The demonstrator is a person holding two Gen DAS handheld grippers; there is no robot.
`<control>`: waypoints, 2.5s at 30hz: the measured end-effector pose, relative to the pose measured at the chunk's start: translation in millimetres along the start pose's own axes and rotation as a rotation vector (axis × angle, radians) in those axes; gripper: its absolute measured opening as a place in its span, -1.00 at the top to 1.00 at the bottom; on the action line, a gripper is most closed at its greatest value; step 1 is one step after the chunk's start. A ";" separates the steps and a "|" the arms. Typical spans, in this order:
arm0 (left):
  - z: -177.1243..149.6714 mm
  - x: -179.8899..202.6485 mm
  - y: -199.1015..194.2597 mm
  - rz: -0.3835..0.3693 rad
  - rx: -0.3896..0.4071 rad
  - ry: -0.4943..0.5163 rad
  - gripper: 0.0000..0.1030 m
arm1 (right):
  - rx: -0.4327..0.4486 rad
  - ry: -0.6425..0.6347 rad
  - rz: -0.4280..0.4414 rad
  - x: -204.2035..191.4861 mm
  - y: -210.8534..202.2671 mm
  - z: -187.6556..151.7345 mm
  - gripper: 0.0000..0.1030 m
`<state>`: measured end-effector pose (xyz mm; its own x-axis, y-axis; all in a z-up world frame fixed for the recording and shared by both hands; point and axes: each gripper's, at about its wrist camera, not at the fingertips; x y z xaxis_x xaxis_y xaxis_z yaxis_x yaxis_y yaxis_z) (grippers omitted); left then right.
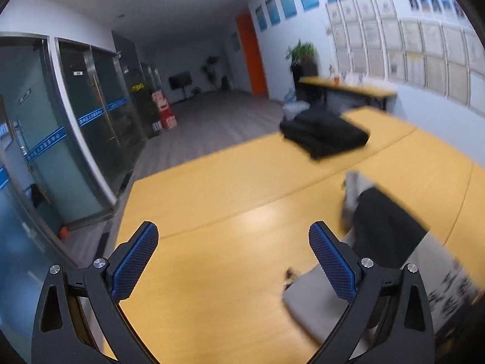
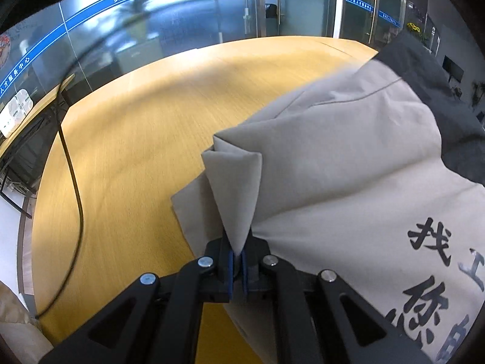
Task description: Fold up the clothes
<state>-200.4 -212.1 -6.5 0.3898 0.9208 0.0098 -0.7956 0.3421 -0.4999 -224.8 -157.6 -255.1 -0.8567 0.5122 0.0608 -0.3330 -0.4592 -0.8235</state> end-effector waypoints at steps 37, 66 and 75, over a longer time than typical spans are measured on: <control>-172.5 109.5 93.6 -0.280 -0.342 0.342 -1.00 | -0.141 0.118 0.025 157.7 -103.7 -102.4 -0.01; -278.2 149.3 -48.2 -0.393 -0.490 0.302 -0.96 | -0.233 -0.145 0.144 75.7 -131.0 -118.1 -0.01; -232.7 120.8 -68.5 -0.445 -0.450 0.033 -0.96 | -0.235 -0.195 0.127 73.0 -132.1 -141.2 -0.06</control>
<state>9.1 -167.8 -172.6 0.6578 0.7002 0.2776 -0.2842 0.5721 -0.7694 -187.7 42.9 -221.5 -0.9525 0.3023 0.0376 -0.1384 -0.3192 -0.9375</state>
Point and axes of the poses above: each gripper's, at about its wrist camera, not at the fingertips, and y roughly the way its jaws point, x to its right, z to its top, and after that the axes turned 14 degrees about -y, right-handed
